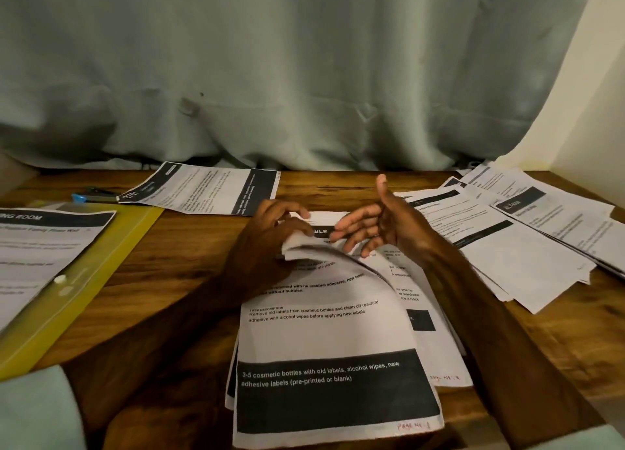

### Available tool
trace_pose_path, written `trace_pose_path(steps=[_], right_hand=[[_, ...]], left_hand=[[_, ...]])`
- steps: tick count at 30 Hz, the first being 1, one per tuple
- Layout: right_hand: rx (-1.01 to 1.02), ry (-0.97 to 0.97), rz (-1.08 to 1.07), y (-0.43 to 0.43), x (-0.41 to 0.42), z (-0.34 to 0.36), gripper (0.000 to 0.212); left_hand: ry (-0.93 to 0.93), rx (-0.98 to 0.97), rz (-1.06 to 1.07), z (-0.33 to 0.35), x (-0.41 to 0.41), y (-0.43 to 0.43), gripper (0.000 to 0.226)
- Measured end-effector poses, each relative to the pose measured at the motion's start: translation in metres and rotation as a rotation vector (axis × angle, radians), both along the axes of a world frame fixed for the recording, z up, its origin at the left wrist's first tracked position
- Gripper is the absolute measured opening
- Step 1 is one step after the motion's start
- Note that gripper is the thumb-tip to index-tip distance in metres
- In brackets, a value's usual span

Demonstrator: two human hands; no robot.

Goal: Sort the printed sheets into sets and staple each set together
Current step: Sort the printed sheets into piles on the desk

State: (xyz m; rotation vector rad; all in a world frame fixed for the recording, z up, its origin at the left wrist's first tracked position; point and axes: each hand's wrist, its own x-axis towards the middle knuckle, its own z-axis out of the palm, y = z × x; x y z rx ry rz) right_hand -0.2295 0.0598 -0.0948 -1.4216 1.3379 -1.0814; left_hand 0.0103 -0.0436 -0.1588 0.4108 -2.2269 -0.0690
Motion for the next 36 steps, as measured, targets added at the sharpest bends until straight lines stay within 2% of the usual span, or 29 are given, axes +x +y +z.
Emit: trace_pose_path(steps=[2,4,6,7,10,13,16,24,28,33,36], right_hand=[[-0.117,0.034,-0.233,-0.005,-0.012,-0.008,0.064],[-0.260,0.317,-0.470,-0.012,-0.030,-0.022,0.033],[-0.236,0.592,-0.506,-0.015,-0.039,-0.029,0.013],[-0.159,0.650,-0.455,-0.014,-0.038,-0.030,0.014],[0.051,0.760,-0.320,-0.015,-0.033,-0.030,0.050],[0.093,0.955,-0.263,-0.018,-0.035,-0.035,0.078],[0.086,0.897,-0.234,-0.016,-0.035,-0.033,0.075],[-0.075,0.600,-0.407,-0.022,-0.031,-0.036,0.020],[-0.076,0.618,-0.500,-0.027,-0.033,-0.038,0.018],[-0.065,0.651,-0.473,-0.033,-0.032,-0.041,0.009],[-0.103,0.669,-0.479,-0.035,-0.029,-0.038,0.012]], left_hand=[[-0.039,-0.060,-0.014,-0.003,0.002,-0.002,0.037],[-0.056,-0.034,-0.022,-0.005,0.002,-0.004,0.037],[-0.057,-0.014,-0.041,-0.006,0.002,-0.005,0.036],[-0.059,-0.010,-0.050,-0.007,0.002,-0.005,0.036],[-0.079,0.013,-0.067,-0.008,0.001,-0.006,0.040],[-0.089,0.030,-0.081,-0.008,0.001,-0.006,0.041],[-0.093,0.038,-0.086,-0.009,0.001,-0.007,0.041],[-0.102,0.038,-0.082,-0.009,0.000,-0.007,0.041],[-0.107,0.036,-0.079,-0.008,0.000,-0.005,0.042],[-0.103,0.038,-0.093,-0.009,0.000,-0.005,0.042],[-0.102,0.034,-0.091,-0.008,0.000,-0.005,0.042]])
